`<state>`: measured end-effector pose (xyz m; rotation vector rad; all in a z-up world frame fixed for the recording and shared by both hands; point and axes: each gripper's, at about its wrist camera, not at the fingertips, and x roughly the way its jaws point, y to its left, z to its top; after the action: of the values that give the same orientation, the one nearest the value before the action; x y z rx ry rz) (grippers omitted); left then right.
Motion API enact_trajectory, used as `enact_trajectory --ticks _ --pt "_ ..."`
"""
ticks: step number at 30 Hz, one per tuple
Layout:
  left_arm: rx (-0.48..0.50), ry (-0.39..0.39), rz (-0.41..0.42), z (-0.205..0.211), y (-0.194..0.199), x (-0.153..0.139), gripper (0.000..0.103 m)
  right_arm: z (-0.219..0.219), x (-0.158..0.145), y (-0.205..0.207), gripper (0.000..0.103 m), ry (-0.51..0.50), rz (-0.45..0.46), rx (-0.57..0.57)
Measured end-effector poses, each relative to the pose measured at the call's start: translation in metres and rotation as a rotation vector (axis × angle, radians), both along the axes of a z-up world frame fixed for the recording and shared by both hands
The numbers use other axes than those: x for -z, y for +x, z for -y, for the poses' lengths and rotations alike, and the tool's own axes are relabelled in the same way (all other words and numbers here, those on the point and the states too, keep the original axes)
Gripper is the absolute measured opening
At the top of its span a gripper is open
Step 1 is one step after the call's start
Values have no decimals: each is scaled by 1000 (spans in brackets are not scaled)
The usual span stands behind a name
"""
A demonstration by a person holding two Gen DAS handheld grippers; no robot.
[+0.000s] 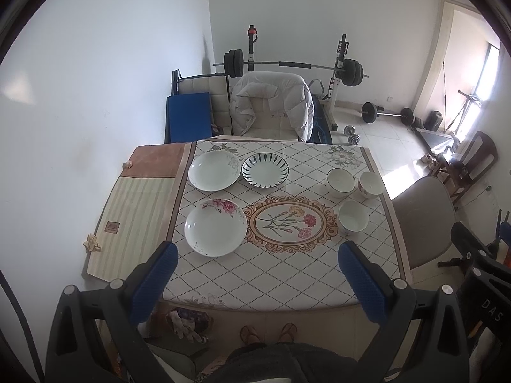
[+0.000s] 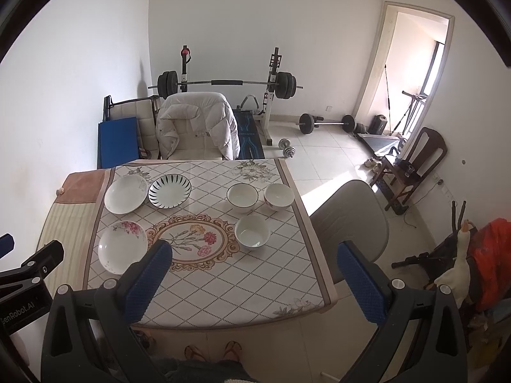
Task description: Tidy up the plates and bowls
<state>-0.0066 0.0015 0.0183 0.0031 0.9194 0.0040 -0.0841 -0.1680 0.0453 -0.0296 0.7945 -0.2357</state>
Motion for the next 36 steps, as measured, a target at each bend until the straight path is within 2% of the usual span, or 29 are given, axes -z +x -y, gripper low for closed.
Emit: enact_trajectory --ticks 36 --pt "-11 -1 9 -5 4 -1 103 -4 1 9 103 -2 2 -19"
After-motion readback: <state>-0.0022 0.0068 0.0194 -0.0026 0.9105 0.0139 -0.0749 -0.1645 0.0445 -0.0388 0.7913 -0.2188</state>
